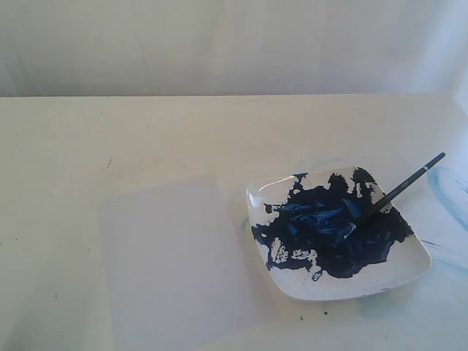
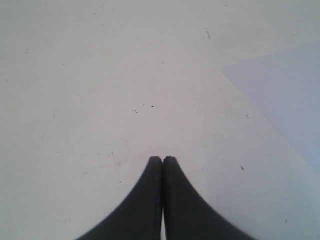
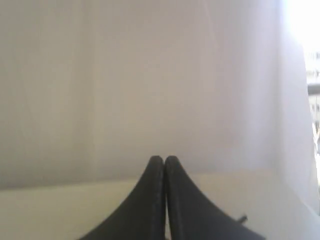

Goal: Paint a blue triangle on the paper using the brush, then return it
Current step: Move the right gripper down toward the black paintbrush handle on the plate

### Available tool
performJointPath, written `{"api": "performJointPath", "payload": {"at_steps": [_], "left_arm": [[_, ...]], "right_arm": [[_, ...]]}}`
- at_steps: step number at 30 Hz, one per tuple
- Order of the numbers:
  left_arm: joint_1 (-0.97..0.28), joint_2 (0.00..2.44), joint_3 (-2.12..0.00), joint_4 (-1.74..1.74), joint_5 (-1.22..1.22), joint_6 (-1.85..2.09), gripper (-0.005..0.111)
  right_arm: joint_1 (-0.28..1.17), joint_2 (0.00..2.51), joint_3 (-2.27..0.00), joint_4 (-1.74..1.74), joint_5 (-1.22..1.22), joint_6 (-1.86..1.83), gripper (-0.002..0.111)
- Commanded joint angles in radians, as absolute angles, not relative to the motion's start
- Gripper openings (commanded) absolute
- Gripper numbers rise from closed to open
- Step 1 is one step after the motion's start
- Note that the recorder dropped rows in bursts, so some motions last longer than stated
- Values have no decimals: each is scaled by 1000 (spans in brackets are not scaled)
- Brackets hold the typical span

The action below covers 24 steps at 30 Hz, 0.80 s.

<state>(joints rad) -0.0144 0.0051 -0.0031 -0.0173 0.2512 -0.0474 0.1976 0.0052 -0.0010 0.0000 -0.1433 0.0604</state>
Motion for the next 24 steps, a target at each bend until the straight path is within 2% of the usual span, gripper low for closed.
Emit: {"api": "performJointPath", "payload": {"at_steps": [1, 4, 6, 9, 13, 16, 17, 21, 24], "left_arm": [[-12, 0, 0, -24, 254, -47, 0], [-12, 0, 0, -24, 254, -47, 0], [-12, 0, 0, -24, 254, -47, 0], [-12, 0, 0, -24, 254, -47, 0], [-12, 0, 0, -24, 254, -47, 0], [-12, 0, 0, -24, 254, -47, 0], [-12, 0, 0, -24, 254, -47, 0], [-12, 0, 0, -24, 254, -47, 0], [-12, 0, 0, -24, 254, -47, 0]], "right_arm": [[200, 0, 0, 22, -430, 52, 0], [200, 0, 0, 252, -392, 212, 0], [200, 0, -22, 433, -275, 104, 0], [200, 84, -80, 496, -252, -50, 0], [200, 307, -232, 494, -191, -50, 0], [200, 520, -410, 494, 12, -50, 0], [200, 669, -523, 494, 121, -50, 0], [200, 916, -690, 497, 100, -35, 0], [198, 1030, -789, 481, 195, -58, 0]]}}
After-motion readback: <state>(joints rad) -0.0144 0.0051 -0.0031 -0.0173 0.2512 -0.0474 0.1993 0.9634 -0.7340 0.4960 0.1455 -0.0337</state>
